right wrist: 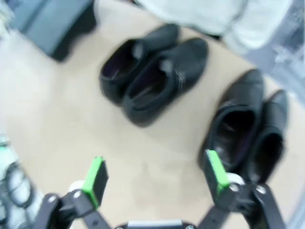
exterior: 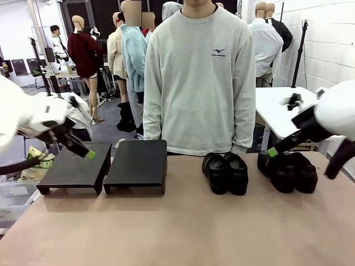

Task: Organize the shoes by placing them on the stand.
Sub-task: Pick up one Shoe and place it in the middle of the table.

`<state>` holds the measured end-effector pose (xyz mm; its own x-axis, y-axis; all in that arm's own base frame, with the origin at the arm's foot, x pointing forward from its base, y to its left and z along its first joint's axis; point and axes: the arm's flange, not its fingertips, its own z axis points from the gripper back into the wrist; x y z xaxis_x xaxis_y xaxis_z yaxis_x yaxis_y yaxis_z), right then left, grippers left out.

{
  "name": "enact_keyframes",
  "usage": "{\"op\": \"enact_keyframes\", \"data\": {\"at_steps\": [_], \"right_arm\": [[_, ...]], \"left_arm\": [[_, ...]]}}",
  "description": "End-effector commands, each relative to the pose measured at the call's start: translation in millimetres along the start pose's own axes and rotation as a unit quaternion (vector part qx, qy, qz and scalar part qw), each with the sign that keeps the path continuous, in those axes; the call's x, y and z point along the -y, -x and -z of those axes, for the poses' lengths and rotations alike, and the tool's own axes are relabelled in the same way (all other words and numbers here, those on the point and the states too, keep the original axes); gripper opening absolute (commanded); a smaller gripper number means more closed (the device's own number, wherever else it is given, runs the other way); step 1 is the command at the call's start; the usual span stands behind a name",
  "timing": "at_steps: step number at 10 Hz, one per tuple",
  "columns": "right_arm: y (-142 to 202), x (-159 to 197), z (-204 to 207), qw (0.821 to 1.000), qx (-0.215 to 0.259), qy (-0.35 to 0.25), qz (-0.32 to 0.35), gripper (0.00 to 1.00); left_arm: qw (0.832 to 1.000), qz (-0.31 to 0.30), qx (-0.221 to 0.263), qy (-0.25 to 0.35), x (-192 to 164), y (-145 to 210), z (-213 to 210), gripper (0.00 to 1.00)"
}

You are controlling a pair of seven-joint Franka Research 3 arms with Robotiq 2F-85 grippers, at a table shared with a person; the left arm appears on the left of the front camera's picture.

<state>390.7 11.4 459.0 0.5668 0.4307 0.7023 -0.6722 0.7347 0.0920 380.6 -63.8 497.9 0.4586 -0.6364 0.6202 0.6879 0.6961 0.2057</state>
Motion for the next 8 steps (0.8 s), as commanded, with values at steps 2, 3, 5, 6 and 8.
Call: {"op": "enact_keyframes", "data": {"at_steps": [2,3,5,6,8], "right_arm": [[27,37,-49,0.995,0.052,-0.089,-0.011,1.0],[31,42,-62,0.995,0.063,-0.079,-0.007,1.0],[31,50,-77,0.995,0.072,-0.071,-0.006,1.0],[29,51,-81,0.995,0.072,-0.074,-0.007,1.0],[30,52,-84,0.995,0.063,-0.077,-0.01,1.0]], "left_arm": [[0.996,0.038,0.059,0.057,-3,50,-56,1.0],[0.997,0.038,0.055,0.036,0,56,-70,1.0],[0.999,0.029,0.018,0.027,2,72,-88,1.0],[0.998,-0.007,0.037,0.055,0,79,-97,1.0],[0.993,-0.092,0.03,0.074,-12,96,-106,1.0]]}}
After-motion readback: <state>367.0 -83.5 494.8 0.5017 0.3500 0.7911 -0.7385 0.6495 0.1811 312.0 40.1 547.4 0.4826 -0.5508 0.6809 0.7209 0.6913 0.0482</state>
